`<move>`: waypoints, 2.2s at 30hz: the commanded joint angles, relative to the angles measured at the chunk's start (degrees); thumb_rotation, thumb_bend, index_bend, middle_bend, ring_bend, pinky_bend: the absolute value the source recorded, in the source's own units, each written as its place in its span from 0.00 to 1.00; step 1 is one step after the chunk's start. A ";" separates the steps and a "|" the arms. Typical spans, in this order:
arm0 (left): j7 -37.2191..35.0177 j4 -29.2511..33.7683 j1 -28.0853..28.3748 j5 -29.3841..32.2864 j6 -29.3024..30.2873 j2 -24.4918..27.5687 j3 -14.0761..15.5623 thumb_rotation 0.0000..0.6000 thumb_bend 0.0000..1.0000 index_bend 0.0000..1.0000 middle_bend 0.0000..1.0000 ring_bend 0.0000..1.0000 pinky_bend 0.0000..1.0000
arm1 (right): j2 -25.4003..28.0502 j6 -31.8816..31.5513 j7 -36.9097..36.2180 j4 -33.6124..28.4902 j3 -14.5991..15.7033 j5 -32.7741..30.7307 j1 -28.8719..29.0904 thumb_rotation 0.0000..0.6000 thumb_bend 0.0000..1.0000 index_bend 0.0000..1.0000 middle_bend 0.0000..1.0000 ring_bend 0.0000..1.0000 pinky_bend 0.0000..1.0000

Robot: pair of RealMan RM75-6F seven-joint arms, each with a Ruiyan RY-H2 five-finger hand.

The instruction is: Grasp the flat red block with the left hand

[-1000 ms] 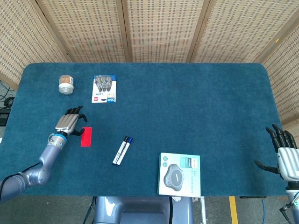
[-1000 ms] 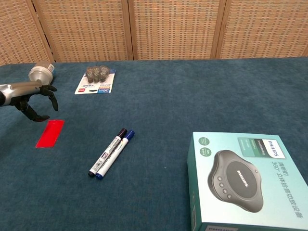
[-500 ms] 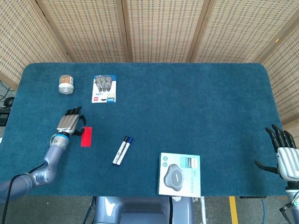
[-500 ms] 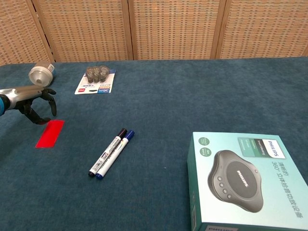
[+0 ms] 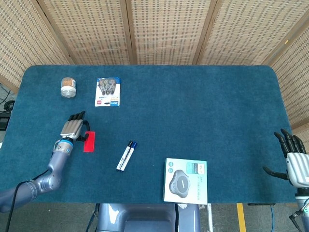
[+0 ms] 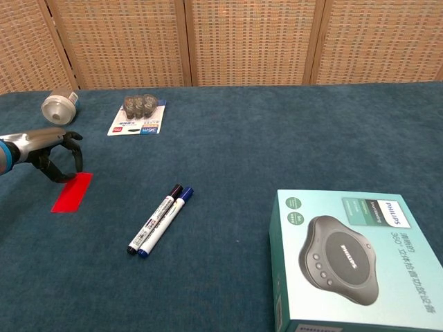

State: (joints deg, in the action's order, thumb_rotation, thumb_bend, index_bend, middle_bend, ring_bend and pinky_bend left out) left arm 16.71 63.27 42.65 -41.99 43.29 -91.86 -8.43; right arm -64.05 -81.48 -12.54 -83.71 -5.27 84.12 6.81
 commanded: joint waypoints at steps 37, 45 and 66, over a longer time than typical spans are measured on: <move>2.09 -2.62 0.38 0.43 -1.03 -1.83 -1.37 1.00 0.44 0.61 0.00 0.00 0.00 | 0.29 0.01 -1.04 0.06 -0.06 -0.05 0.02 1.00 0.03 0.05 0.00 0.00 0.00; 3.31 -2.76 0.58 0.89 -0.79 -2.00 -1.36 1.00 0.47 0.64 0.00 0.00 0.00 | 0.38 0.16 -1.42 0.15 -0.06 -0.08 0.07 1.00 0.03 0.05 0.00 0.00 0.00; -13.00 28.27 -16.68 -40.91 23.12 22.80 13.40 1.00 0.51 0.73 0.00 0.00 0.00 | 0.27 -0.09 -0.83 -0.14 0.13 0.29 0.03 1.00 0.03 0.05 0.00 0.00 0.00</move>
State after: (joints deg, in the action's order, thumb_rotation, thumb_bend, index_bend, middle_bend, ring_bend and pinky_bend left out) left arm 7.08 87.28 30.62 -75.78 60.30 -74.09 0.15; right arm -63.78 -81.58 -13.36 -83.85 -5.15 84.41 6.85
